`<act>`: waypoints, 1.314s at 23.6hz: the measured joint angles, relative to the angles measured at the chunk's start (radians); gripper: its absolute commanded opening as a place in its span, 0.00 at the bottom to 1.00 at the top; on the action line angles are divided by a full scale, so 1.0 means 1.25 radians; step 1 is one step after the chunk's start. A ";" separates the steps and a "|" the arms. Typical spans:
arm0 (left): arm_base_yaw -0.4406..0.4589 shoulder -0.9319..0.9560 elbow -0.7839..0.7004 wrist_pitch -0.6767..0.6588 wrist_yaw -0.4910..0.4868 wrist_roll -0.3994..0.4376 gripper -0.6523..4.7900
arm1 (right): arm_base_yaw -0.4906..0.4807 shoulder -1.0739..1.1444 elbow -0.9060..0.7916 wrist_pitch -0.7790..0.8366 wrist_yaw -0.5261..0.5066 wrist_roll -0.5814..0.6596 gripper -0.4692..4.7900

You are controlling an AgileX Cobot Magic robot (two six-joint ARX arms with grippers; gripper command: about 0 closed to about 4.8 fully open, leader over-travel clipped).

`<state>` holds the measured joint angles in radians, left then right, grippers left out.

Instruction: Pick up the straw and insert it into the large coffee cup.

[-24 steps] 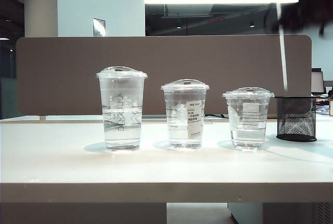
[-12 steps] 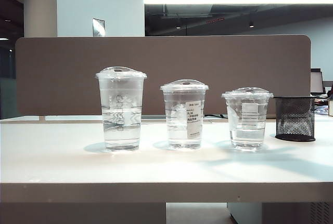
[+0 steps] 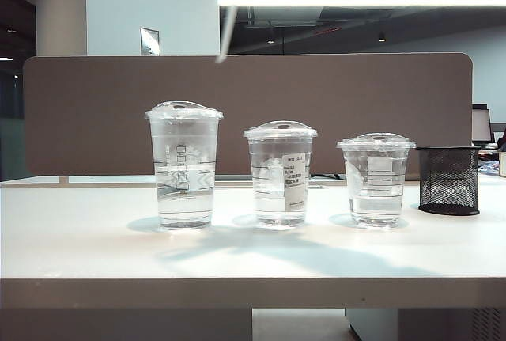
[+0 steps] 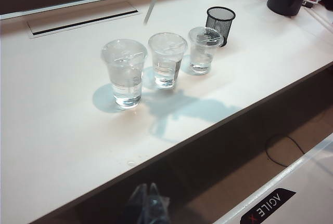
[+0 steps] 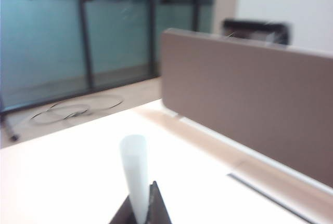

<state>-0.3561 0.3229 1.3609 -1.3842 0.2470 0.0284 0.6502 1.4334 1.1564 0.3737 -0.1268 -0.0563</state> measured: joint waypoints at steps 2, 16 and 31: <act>0.000 0.000 0.000 0.000 0.000 0.000 0.11 | 0.031 0.010 0.000 0.000 0.012 0.000 0.09; 0.000 0.000 0.000 0.000 0.000 0.000 0.11 | 0.086 0.039 0.001 0.031 0.065 -0.036 0.09; 0.000 0.000 0.000 0.000 0.000 0.000 0.11 | 0.086 0.106 0.001 0.062 0.065 -0.036 0.09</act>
<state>-0.3561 0.3225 1.3613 -1.3842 0.2470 0.0284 0.7578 1.5658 1.1576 0.4507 -0.0460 -0.1017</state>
